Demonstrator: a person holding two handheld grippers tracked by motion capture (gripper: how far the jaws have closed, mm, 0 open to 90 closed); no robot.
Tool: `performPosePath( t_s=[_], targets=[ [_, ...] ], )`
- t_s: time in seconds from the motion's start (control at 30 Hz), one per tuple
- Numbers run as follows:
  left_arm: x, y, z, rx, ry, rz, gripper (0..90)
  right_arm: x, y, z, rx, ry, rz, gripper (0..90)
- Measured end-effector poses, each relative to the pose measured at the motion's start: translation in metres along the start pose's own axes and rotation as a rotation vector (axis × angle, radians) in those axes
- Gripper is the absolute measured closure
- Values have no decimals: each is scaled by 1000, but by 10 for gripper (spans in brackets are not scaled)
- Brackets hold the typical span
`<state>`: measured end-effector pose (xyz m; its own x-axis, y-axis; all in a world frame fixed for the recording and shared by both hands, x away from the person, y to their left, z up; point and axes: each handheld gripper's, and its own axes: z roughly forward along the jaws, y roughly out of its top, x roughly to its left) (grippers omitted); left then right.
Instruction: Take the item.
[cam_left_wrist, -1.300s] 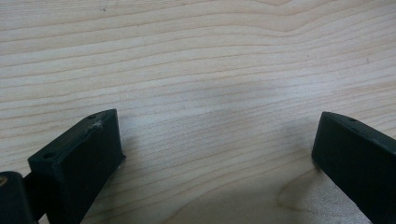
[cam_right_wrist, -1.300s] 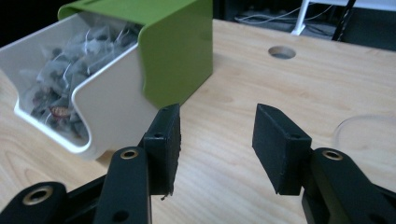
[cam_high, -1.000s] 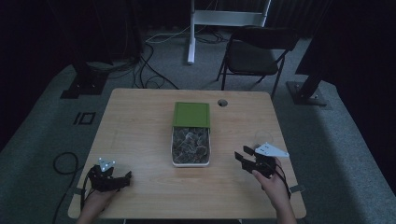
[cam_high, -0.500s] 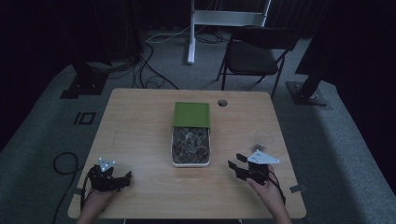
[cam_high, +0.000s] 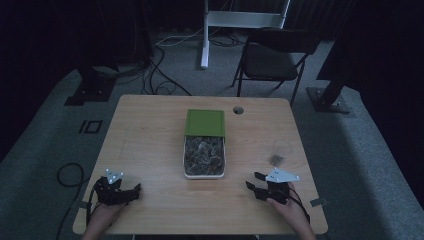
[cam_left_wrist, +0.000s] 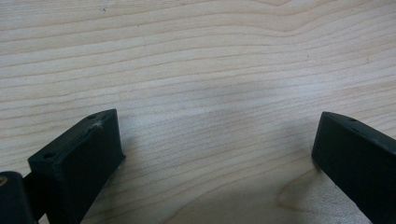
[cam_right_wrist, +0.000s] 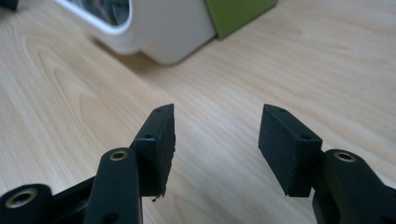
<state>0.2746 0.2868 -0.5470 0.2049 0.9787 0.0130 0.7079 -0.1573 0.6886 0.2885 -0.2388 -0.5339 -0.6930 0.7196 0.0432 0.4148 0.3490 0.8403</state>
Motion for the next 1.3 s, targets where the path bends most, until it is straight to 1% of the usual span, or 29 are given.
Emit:
performPosePath(
  t_s=[0.1, 0.17, 0.3, 0.43, 0.47, 0.5, 0.63, 0.67, 0.73, 0.87, 0.93, 1.0, 1.03, 1.07, 1.17, 1.2, 1.3],
  targets=[
    [0, 0, 0, 0, 0, 0, 22, -2, -6, 1, 34, 4, -2, 439],
    [0, 0, 0, 0, 0, 0, 22, -4, -10, 1, 45, 0, -3, 431],
    [0, 0, 0, 1, 0, 0, 22, -4, -14, 4, 97, 33, -24, 393],
    [0, 0, 0, 0, 0, 0, 22, -4, -14, 3, 95, 35, -21, 374],
    [0, 0, 0, 1, 0, 0, 22, -4, -14, 4, 113, 36, -26, 357],
    [0, 0, 0, 1, 0, 0, 22, -3, -14, 4, 119, 39, -33, 354],
    [0, 0, 0, 0, 0, 0, 22, 2, -14, 7, 152, 48, -78, 333],
    [0, 0, 0, -1, 1, -1, 22, 3, -14, 8, 156, 53, -91, 320],
    [0, 0, 0, 0, 0, -1, 22, 5, -13, 9, 160, 71, -98, 304],
    [0, 0, 0, -1, 1, -1, 22, 5, -13, 10, 163, 74, -111, 280],
    [0, 0, 0, 0, 1, -2, 22, 6, -13, 10, 166, 78, -118, 256],
    [0, 0, 0, 0, 1, -2, 22, 6, -13, 11, 172, 73, -112, 218],
    [0, 0, 0, 0, 1, -2, 22, 6, -13, 11, 176, 83, -116, 203],
    [0, 0, 0, 0, 2, -2, 22, 7, -13, 11, 179, 98, -132, 187],
    [0, 0, 0, 0, 2, -2, 22, 9, -13, 12, 190, 116, -144, 128],
    [0, 0, 0, 0, 2, -2, 22, 9, -13, 12, 196, 120, -149, 119],
    [0, 0, 0, 0, 2, -2, 22, 10, -12, 13, 198, 116, -144, 115]
  ],
)
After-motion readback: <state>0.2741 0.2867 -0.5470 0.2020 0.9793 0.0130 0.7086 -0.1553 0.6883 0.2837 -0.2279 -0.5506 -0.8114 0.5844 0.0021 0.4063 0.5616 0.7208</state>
